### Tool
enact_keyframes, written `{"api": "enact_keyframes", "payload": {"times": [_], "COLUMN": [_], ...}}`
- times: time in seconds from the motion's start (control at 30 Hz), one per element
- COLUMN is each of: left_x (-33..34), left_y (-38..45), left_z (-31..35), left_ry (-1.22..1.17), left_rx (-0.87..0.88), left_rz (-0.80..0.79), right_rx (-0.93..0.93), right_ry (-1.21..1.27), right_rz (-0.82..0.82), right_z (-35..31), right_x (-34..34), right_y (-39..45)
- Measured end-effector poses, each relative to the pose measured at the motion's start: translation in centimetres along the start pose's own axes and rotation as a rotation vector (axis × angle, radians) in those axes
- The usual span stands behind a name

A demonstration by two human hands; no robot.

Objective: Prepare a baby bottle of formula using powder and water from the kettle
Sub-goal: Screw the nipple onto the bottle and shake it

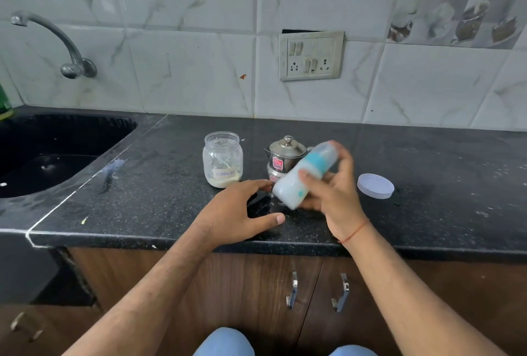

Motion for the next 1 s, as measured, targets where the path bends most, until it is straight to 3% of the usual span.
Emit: {"api": "enact_keyframes", "payload": {"times": [0.07, 0.1, 0.2, 0.3, 0.33, 0.43, 0.53, 0.57, 0.67, 0.8, 0.9, 0.93, 1.0], "left_x": [0.0, 0.0, 0.2, 0.1, 0.0, 0.2, 0.0, 0.0, 0.1, 0.1, 0.2, 0.2, 0.1], "left_y": [0.0, 0.0, 0.1, 0.1, 0.1, 0.2, 0.2, 0.1, 0.1, 0.1, 0.2, 0.3, 0.2], "left_z": [-0.1, -0.2, -0.3, -0.2, -0.2, -0.1, -0.2, -0.2, -0.2, -0.1, -0.2, -0.2, -0.2], "left_ry": [-0.011, -0.009, -0.004, -0.019, -0.010, -0.004, -0.034, -0.024, 0.015, 0.006, 0.018, 0.004, -0.035], "left_rx": [-0.011, -0.018, -0.008, -0.008, -0.013, 0.006, 0.006, 0.001, 0.009, 0.002, 0.009, 0.012, 0.012], "left_rz": [-0.001, 0.001, -0.009, -0.004, -0.002, -0.003, 0.009, 0.011, 0.001, 0.001, -0.001, 0.002, 0.012], "right_rx": [-0.027, -0.010, 0.035, -0.011, 0.005, 0.039, -0.014, 0.003, 0.032, -0.019, 0.051, 0.038, -0.011], "right_ry": [0.238, 0.244, -0.050, 0.222, 0.228, -0.054, 0.208, 0.221, -0.048, 0.259, -0.032, -0.052, 0.127], "right_rz": [0.185, 0.179, -0.074, 0.161, 0.158, -0.071, 0.167, 0.174, -0.058, 0.185, -0.062, -0.063, 0.101], "right_z": [-0.2, -0.3, 0.2, -0.2, -0.3, 0.0, -0.3, -0.5, 0.0, -0.4, 0.1, 0.2, -0.1], "right_x": [-2.0, -2.0, 0.4, -1.8, -1.8, 0.8, -1.6, -1.7, 0.9, -1.7, 0.6, 0.7, -0.7], "right_y": [0.2, 0.3, -0.2, 0.2, 0.3, -0.4, 0.1, 0.1, -0.4, 0.2, -0.5, -0.4, -0.1]}}
Point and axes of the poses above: each hand's wrist, its own y-axis towards the middle knuckle, its own x-axis out of the palm, z = x × y, the point moved 8 cm from there along y, towards the middle knuckle
